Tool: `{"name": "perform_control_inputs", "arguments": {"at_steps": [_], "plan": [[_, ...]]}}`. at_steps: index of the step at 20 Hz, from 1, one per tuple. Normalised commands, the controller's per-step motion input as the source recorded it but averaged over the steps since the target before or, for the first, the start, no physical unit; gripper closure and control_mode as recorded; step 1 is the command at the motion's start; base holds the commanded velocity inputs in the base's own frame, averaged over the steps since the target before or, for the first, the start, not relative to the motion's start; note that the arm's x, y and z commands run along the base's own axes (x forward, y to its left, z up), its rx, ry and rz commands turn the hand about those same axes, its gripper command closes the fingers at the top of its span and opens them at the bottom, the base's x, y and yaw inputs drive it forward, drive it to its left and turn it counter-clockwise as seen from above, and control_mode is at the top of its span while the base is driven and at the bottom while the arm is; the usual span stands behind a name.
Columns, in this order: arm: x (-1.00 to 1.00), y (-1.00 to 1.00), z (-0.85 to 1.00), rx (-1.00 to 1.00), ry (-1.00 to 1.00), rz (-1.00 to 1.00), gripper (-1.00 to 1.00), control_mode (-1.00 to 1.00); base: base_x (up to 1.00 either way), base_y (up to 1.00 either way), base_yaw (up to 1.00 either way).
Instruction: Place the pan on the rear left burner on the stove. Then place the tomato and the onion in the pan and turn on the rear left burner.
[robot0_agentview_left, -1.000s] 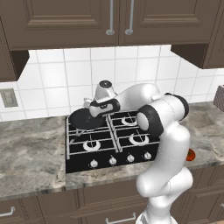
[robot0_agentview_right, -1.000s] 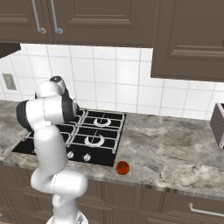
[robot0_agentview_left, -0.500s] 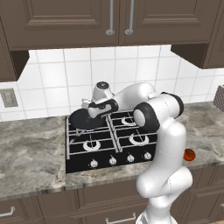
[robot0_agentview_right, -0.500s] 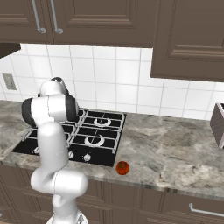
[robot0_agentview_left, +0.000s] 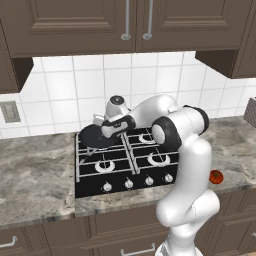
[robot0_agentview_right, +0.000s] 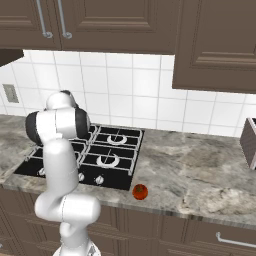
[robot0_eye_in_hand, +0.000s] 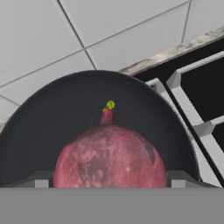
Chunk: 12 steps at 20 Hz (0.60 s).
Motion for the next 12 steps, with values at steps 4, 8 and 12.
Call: {"name": "perform_control_inputs", "arguments": {"at_steps": [4, 8, 12], "plan": [[0.03, 0.02, -0.18, 0.00, -0.05, 0.00, 1.00, -1.00, 0.00, 0.00, 0.00], [0.03, 0.07, -0.12, 0.00, -0.01, 0.00, 1.00, -1.00, 0.00, 0.00, 0.00], [0.02, 0.13, -0.04, 0.00, -0.03, 0.00, 1.00, -1.00, 0.00, 0.00, 0.00]]}}
